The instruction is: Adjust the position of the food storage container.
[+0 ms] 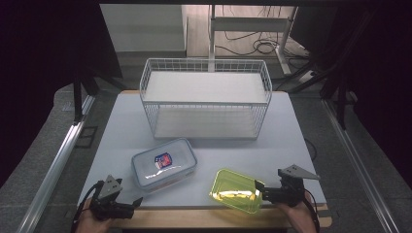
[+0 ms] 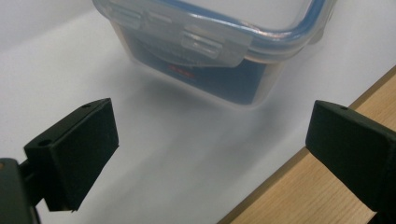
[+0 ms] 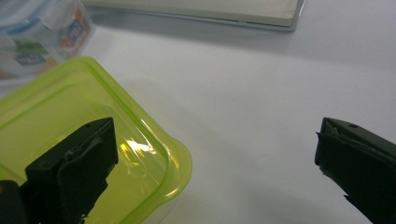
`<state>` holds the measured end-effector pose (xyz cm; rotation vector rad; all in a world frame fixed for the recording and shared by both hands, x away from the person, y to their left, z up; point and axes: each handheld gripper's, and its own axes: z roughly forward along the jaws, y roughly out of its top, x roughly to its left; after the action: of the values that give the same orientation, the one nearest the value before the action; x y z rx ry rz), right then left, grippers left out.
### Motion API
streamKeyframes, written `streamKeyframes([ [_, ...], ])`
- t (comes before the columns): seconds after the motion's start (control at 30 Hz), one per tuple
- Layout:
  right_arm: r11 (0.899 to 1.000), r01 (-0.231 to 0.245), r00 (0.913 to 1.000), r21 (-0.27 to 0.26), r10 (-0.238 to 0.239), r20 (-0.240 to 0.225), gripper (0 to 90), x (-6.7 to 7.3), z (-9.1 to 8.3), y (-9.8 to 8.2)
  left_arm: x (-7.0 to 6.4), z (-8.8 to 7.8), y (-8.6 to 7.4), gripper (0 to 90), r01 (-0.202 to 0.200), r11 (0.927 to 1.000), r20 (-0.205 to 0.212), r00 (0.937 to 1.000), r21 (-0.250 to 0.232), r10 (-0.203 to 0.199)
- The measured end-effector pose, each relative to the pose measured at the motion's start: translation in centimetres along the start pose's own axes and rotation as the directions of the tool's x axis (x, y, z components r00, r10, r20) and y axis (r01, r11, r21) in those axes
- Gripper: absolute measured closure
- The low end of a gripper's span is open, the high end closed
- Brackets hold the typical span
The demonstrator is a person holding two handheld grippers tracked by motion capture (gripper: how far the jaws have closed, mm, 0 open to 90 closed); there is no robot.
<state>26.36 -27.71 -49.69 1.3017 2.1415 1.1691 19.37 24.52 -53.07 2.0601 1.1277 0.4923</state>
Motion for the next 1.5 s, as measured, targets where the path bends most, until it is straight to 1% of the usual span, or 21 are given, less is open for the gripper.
streamKeyframes([
  [0.37,0.999,0.003,1.0,0.051,-0.004,0.005,1.3,0.4,-0.5,0.6,0.2,-0.2,-0.1,2.2,0.009,0.9996,0.003,1.0,-0.028,-0.009],
  [0.47,0.998,0.018,0.9997,0.056,-0.019,0.018,10.1,0.8,-0.8,0.9,0.3,-0.2,-0.1,2.4,0.017,0.9993,0.007,0.9998,-0.032,-0.017],
  [0.6,0.995,0.095,0.9953,0.043,-0.094,-0.024,39.6,2.7,-1.6,1.5,0.3,-0.3,-0.1,2.6,0.019,0.9992,0.011,0.9998,-0.035,-0.019],
  [0.63,0.995,0.095,0.9953,0.043,-0.094,-0.024,39.6,2.7,-1.6,1.5,0.3,-0.3,-0.1,2.6,0.021,0.9992,0.013,0.9997,-0.035,-0.02],
  [0.67,0.987,0.154,0.9854,0.044,-0.15,-0.079,57.7,3.8,-1.9,1.7,0.3,-0.3,-0.1,2.8,0.021,0.9991,0.013,0.9997,-0.036,-0.021],
  [0.77,0.977,0.206,0.9726,0.06,-0.198,-0.122,69.9,4.9,-2.0,1.8,0.3,-0.4,-0.1,2.8,0.026,0.999,0.016,0.9995,-0.037,-0.026],
  [0.83,0.965,0.254,0.9583,0.069,-0.241,-0.154,81.0,5.9,-2.0,1.6,0.3,-0.4,-0.1,2.8,0.028,0.9989,0.014,0.9995,-0.038,-0.028],
  [0.87,0.953,0.293,0.9433,0.07,-0.277,-0.184,89.2,6.7,-2.1,1.6,0.4,-0.4,-0.2,2.9,0.033,0.9987,0.016,0.9993,-0.04,-0.032],
  [0.9,0.948,0.312,0.9344,0.068,-0.293,-0.202,89.4,7.2,-2.2,1.6,0.4,-0.4,-0.2,2.9,0.035,0.9986,0.017,0.9993,-0.04,-0.035],
  [0.93,0.948,0.312,0.9344,0.068,-0.293,-0.202,89.4,7.2,-2.2,1.6,0.4,-0.4,-0.2,2.9,0.035,0.9986,0.017,0.9993,-0.04,-0.035],
  [0.97,0.942,0.327,0.923,0.079,-0.3,-0.241,89.5,8.0,-2.3,1.7,0.4,-0.5,-0.2,2.9,0.038,0.9985,0.017,0.9992,-0.039,-0.037],
  [1.03,0.939,0.333,0.9169,0.081,-0.302,-0.26,89.5,8.4,-2.3,1.6,0.4,-0.5,-0.2,3.0,0.038,0.9985,0.016,0.9992,-0.04,-0.038],
  [1.07,0.933,0.347,0.9046,0.092,-0.308,-0.295,89.5,9.0,-2.2,1.4,0.5,-0.5,-0.2,3.1,0.04,0.9984,0.016,0.9991,-0.041,-0.039],
  [1.1,0.933,0.347,0.9046,0.092,-0.308,-0.295,89.5,9.0,-2.2,1.4,0.5,-0.5,-0.2,3.1,0.043,0.9983,0.017,0.999,-0.04,-0.042],
  [1.13,0.92,0.376,0.883,0.111,-0.32,-0.344,89.5,9.8,-2.0,1.0,0.5,-0.5,-0.2,3.2,0.045,0.9982,0.016,0.9989,-0.04,-0.044],
  [1.17,0.92,0.376,0.883,0.111,-0.32,-0.344,89.5,9.8,-2.0,1.0,0.5,-0.5,-0.2,3.2,0.045,0.9981,0.015,0.9989,-0.041,-0.045],
  [1.23,0.905,0.406,0.8639,0.126,-0.336,-0.375,89.4,10.5,-1.7,0.5,0.5,-0.5,-0.2,3.2,0.048,0.998,0.015,0.9987,-0.041,-0.048],
  [1.27,0.887,0.441,0.8449,0.134,-0.36,-0.395,89.4,11.1,-1.6,0.1,0.5,-0.5,-0.2,3.2,0.047,0.998,0.014,0.9988,-0.041,-0.047],
  [1.3,0.878,0.457,0.8379,0.141,-0.372,-0.4,89.4,11.3,-1.5,0.0,0.5,-0.5,-0.2,3.1,0.047,0.9981,0.014,0.9988,-0.041,-0.046],
  [1.4,0.863,0.478,0.8302,0.165,-0.382,-0.406,89.2,11.4,-1.3,-0.3,0.5,-0.5,-0.3,3.1,0.046,0.9981,0.015,0.9989,-0.041,-0.045],
  [1.5,0.854,0.478,0.8408,0.207,-0.377,-0.389,89.3,10.5,-0.9,-0.5,0.5,-0.5,-0.3,3.1,0.046,0.9979,0.016,0.9989,-0.045,-0.045],
])
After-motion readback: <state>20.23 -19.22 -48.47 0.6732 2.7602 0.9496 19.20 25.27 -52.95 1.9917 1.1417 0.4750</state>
